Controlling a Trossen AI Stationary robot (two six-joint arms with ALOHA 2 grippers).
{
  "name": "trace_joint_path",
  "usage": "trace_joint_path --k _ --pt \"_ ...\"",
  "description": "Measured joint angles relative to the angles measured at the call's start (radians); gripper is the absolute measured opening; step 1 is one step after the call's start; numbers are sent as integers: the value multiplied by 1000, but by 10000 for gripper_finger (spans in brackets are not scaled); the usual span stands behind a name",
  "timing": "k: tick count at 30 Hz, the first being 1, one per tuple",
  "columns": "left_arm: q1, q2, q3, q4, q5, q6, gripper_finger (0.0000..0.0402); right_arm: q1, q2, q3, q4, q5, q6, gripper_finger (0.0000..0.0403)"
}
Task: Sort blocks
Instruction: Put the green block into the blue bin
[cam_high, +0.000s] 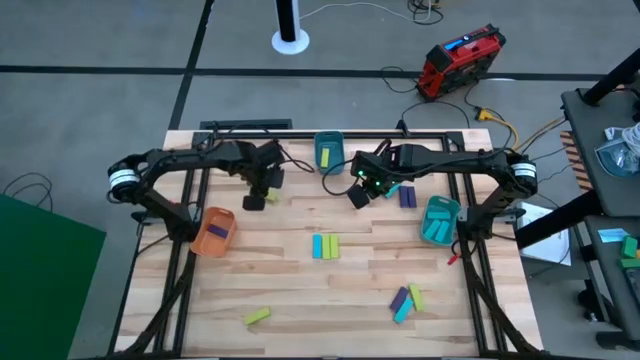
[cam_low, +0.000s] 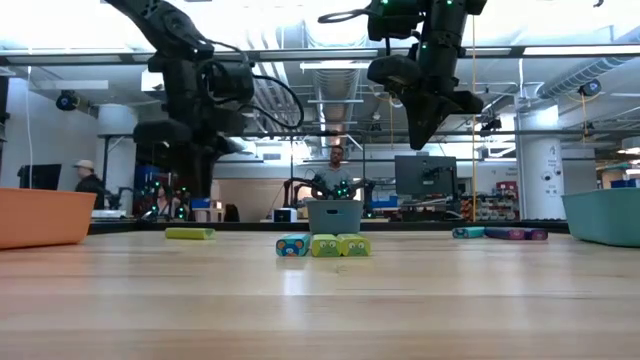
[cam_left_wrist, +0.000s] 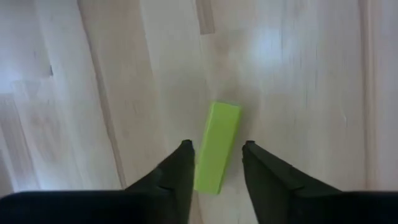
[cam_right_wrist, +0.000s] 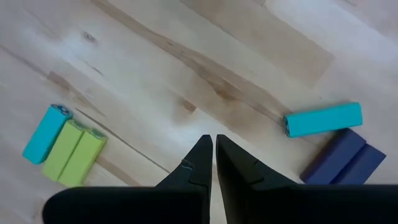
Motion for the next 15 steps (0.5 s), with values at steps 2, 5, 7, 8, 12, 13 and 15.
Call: trace_joint_path --k 2,5,7,8,12,13,15 --pt "7 0 -3 4 2 19 133 0 0 0 1 0 12 13" --pt "14 0 -18 14 10 58 172 0 0 0 9 0 25 13" --pt "17 1 -36 22 21 81 193 0 0 0 17 0 26 13" --pt "18 1 -48 30 22 91 200 0 0 0 18 0 29 13" --pt "19 2 -96 79 22 110 213 0 0 0 18 0 37 13" --pt "19 2 -105 103 22 110 213 0 0 0 18 1 38 13" --pt "22 2 -127 145 22 110 211 0 0 0 18 0 38 13"
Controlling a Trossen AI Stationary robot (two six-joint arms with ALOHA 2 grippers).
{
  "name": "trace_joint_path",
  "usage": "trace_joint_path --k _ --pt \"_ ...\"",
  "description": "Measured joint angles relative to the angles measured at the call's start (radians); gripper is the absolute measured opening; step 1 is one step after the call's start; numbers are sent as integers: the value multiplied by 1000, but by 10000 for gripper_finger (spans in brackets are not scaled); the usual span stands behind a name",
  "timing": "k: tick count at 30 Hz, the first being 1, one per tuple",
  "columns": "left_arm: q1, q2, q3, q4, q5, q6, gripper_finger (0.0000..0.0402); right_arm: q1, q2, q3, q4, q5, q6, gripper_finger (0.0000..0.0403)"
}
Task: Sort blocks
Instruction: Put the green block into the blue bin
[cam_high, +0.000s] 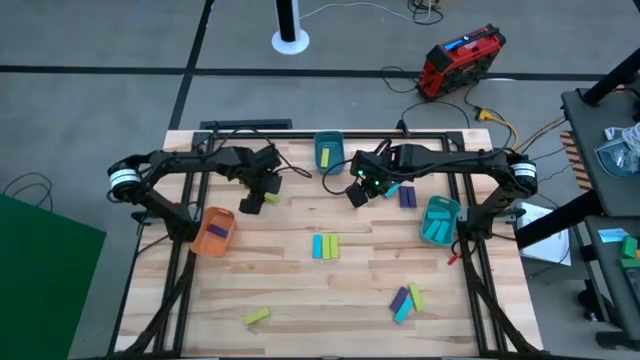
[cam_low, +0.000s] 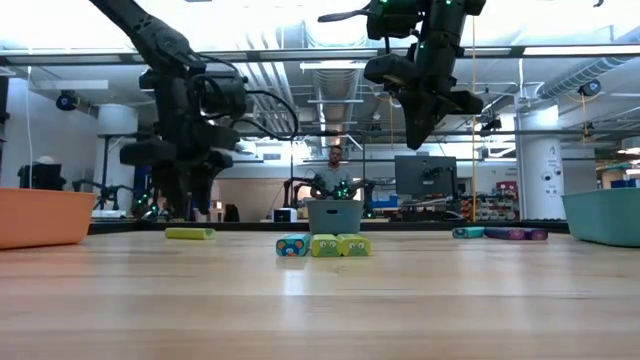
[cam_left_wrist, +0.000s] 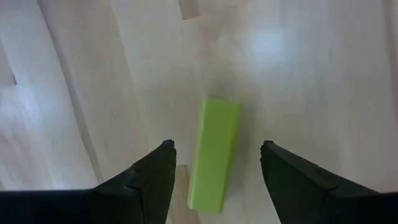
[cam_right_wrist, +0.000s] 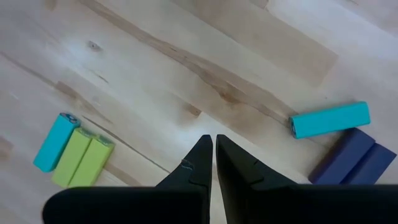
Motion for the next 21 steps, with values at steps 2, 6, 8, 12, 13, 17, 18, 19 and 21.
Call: trace_joint_path --k 2,6,8,12,13,17,18,19,21 --pt "7 1 -17 39 0 -2 210 0 0 0 0 0 2 13" --pt "30 2 -27 50 0 -2 209 0 0 0 1 0 4 13" --pt "42 2 -34 45 9 -2 208 0 0 0 1 0 4 13" --pt "54 8 -48 55 55 -3 208 0 0 0 2 0 9 13" --pt "54 15 -50 57 56 -2 208 0 0 0 2 0 12 13" --pt "55 73 -55 58 74 -3 208 0 0 0 3 0 13 13" --pt "55 88 -55 59 79 -3 208 0 0 0 3 0 13 13" --pt "56 102 -52 60 80 -7 208 0 0 0 3 0 12 13" --pt "56 128 -48 54 83 -12 207 0 0 0 3 0 12 13"
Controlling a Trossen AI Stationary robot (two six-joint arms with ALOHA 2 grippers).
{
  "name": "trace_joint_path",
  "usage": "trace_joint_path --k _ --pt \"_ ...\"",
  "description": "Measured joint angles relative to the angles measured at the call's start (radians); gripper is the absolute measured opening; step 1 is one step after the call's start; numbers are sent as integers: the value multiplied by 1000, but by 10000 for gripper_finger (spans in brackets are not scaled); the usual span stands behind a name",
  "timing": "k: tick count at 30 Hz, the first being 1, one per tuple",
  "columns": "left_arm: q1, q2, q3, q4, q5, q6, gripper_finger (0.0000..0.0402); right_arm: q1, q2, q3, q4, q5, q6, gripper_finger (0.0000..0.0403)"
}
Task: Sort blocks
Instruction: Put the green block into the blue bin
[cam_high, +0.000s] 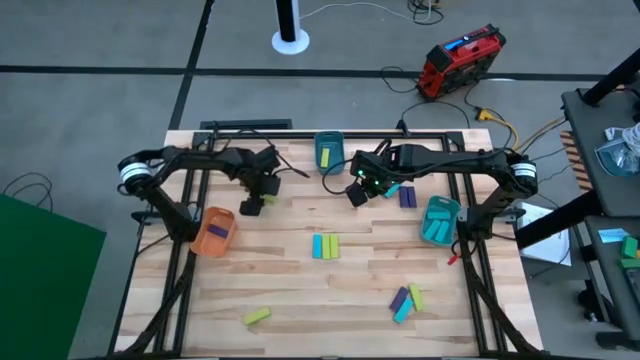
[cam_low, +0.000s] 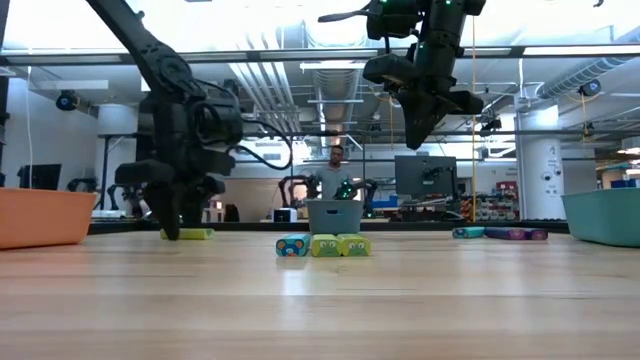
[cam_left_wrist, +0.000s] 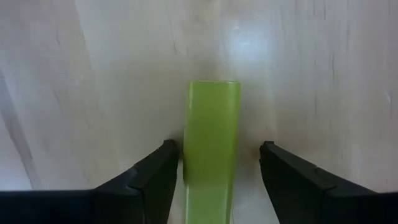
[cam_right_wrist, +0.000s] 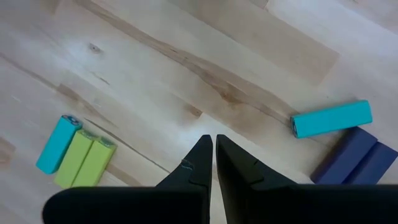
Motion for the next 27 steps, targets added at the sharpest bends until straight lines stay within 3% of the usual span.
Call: trace_joint_path --k 5,11,18,27 --pt "0 15 6 3 -2 -1 177 0 0 0 0 0 0 13" --pt "0 17 22 5 -23 -59 70 0 0 0 0 0 -3 13" --pt "-7 -5 76 -39 26 -172 69 0 0 0 23 0 -3 13" --pt "-47 -113 215 -42 81 -267 69 0 0 -1 223 -55 73 13"
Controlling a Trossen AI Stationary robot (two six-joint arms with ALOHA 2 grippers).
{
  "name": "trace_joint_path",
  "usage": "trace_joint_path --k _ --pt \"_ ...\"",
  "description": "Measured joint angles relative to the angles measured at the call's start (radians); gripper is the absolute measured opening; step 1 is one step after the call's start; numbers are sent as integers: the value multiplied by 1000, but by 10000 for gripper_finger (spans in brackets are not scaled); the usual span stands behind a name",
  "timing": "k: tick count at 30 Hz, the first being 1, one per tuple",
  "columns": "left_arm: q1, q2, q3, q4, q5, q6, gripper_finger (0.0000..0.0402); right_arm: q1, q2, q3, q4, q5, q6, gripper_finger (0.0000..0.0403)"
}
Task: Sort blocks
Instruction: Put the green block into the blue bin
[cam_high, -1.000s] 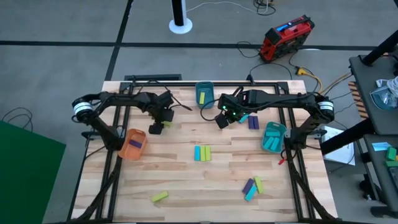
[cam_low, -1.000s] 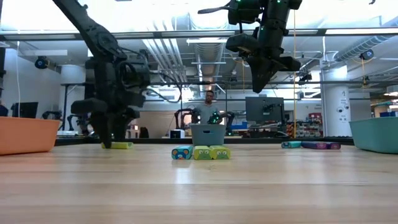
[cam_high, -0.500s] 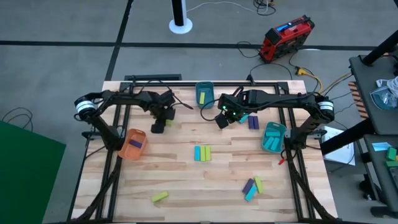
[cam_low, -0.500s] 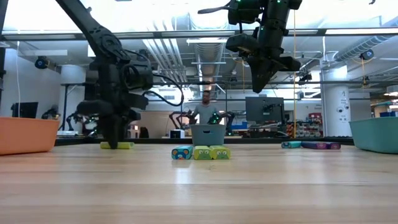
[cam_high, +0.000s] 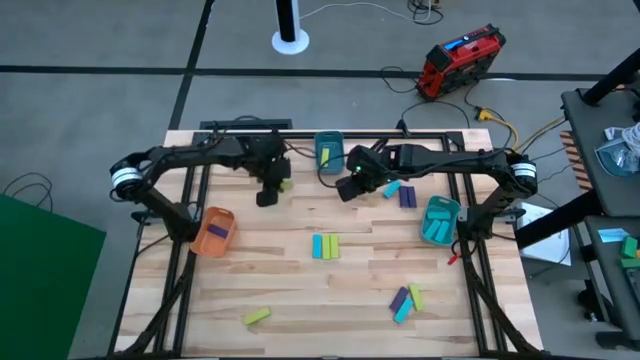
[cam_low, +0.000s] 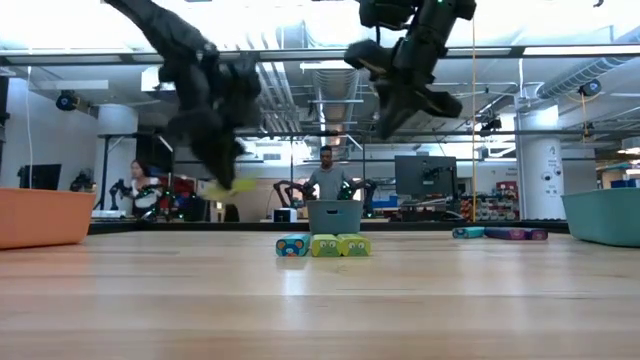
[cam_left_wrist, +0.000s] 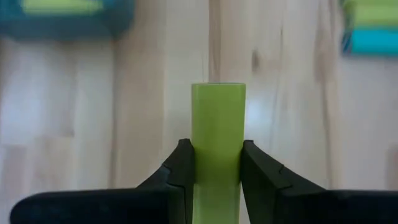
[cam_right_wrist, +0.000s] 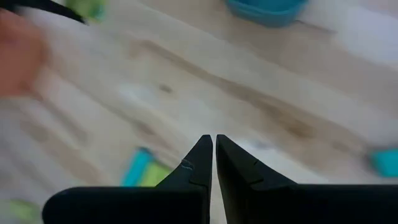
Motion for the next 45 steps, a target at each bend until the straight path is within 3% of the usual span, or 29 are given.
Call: trace_joint_path --k 12,19,22,34,39,45 --pt "-130 -8 214 -3 -17 -110 69 -20 0 -1 268 -77 100 13" --pt "-204 -8 274 -1 -140 -146 69 -22 0 -1 349 -109 99 16" --pt "-219 -8 276 2 -143 -178 69 -22 0 -1 388 -110 99 39" --pt "-263 -8 281 32 -223 -232 69 -24 0 -1 401 -110 99 202" --pt "-281 -8 294 61 -271 -233 69 -24 0 -1 407 -110 99 227" --pt "-288 -7 294 84 -273 -233 69 -23 0 -1 452 -110 86 223"
